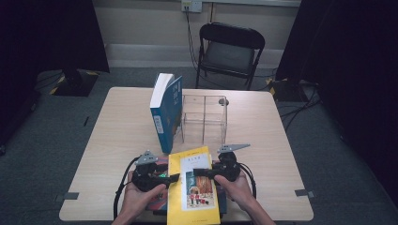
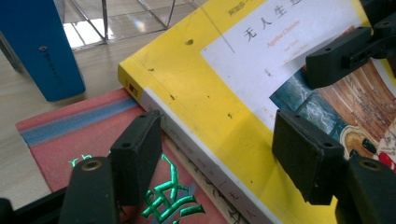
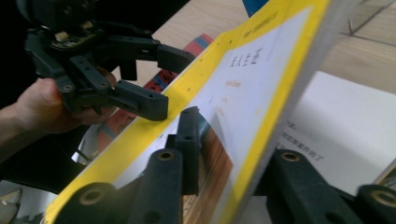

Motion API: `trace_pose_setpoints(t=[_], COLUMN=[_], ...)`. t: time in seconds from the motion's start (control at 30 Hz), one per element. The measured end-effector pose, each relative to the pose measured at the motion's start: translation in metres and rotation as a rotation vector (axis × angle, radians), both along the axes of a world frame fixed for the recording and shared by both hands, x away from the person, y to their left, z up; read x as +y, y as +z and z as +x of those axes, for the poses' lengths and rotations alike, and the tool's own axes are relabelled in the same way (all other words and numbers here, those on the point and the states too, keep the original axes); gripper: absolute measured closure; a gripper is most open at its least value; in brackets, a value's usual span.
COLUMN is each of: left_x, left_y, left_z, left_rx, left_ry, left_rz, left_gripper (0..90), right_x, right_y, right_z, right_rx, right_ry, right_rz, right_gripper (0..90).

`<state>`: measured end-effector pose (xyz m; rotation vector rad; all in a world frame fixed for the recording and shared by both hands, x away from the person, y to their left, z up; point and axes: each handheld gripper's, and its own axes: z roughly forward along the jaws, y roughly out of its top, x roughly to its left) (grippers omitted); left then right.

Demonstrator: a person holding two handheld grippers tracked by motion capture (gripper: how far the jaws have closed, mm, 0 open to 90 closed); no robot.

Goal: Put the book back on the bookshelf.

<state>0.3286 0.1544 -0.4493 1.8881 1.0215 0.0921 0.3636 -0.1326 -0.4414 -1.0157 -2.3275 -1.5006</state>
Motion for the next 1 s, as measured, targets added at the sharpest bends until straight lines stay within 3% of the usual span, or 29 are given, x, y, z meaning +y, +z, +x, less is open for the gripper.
trace_pose_setpoints(t=[0.17,0.47,0.63,0.8,1.0], left_x=[0.004,0.003,0.007,0.007,0.009], left_y=[0.001,0.002,0.002,0.006,0.01], left_z=[0.004,0.004,0.009,0.007,0.006], left_rx=[0.044,0.082,0.142,0.133,0.118], left_ry=[-0.015,-0.054,-0.116,-0.109,-0.119], left_rz=[-0.045,-0.117,-0.186,-0.184,-0.215], left_gripper=[30.9,32.1,37.4,39.7,46.3], right_x=[-0.002,0.0,-0.001,-0.001,-0.003], right_y=[0.006,0.015,0.018,0.019,0.02], right_z=[-0.003,-0.01,-0.012,-0.012,-0.012], right_rx=[-0.022,-0.061,-0.057,-0.058,-0.057], right_ry=[0.014,0.025,0.035,0.029,0.022], right_rz=[0.038,0.06,0.079,0.076,0.072], right_gripper=[78.1,79.3,81.1,81.2,82.1])
